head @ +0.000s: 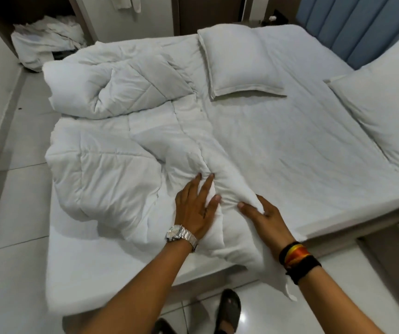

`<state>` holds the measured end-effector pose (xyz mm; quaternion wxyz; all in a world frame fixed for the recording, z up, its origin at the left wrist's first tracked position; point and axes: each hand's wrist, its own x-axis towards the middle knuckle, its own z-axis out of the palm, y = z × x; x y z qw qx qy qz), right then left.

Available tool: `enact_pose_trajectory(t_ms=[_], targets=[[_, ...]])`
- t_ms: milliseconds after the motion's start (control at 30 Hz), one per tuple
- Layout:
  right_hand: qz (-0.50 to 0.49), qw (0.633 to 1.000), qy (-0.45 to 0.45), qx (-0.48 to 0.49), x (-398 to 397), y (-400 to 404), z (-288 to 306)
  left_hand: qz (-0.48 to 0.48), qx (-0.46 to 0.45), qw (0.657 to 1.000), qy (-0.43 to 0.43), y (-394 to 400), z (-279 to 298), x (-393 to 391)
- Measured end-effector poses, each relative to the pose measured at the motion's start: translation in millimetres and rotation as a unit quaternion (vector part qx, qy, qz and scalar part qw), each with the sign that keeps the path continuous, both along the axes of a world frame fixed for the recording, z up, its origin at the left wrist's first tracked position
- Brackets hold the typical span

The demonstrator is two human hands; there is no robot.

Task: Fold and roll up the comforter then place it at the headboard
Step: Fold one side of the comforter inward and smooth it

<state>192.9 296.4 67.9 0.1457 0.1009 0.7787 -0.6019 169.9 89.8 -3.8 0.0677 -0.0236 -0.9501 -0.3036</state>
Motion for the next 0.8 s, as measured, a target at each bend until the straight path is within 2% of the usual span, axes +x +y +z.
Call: enact_pose_trajectory(t_ms=[67,167,233,300,400,467,533,600,667,733,800], targets=[[-0.001,0.999,-0.04,0.03,21.8,14.0,-29.2,-0.015,-0.036,0.997,-0.06,7.4,-19.1,26.8],[-0.002,0.987,-0.083,0.136,41.0,30.9,-80.6,-0.059,-0.117,0.978,-0.163,16.3,-54.8,54.0],[0.004,0.977,-0.095,0.193,46.8,35.7,-106.7,-0.069,-0.156,0.967,-0.19,19.6,-74.7,66.1],[0.044,0.96,-0.073,0.265,47.2,33.8,-122.3,-0.057,-0.168,0.966,-0.189,21.9,-84.3,75.0],[0.112,0.919,0.052,0.373,41.7,16.5,-123.8,-0.037,-0.153,0.974,-0.161,18.3,-83.8,85.8],[0.156,0.886,0.136,0.414,29.1,-5.0,-118.9,0.002,-0.135,0.981,-0.137,6.4,-78.9,92.0],[0.197,0.852,0.182,0.449,10.8,-26.9,-116.8,0.048,-0.114,0.985,-0.117,-12.1,-73.6,97.5],[0.26,0.816,0.189,0.481,-2.8,-41.1,-124.9,0.099,-0.1,0.985,-0.104,-35.8,-71.6,100.8],[0.323,0.785,0.136,0.51,-10.4,-43.3,-141.5,0.156,-0.081,0.979,-0.104,-64.7,-71.0,102.7],[0.34,0.775,0.091,0.525,-10.8,-48.1,-154.8,0.193,-0.086,0.972,-0.107,-100.2,-71.8,108.1],[0.333,0.772,0.122,0.528,-8.1,-65.8,-158.2,0.193,-0.111,0.97,-0.1,-132.9,-75.5,111.8]])
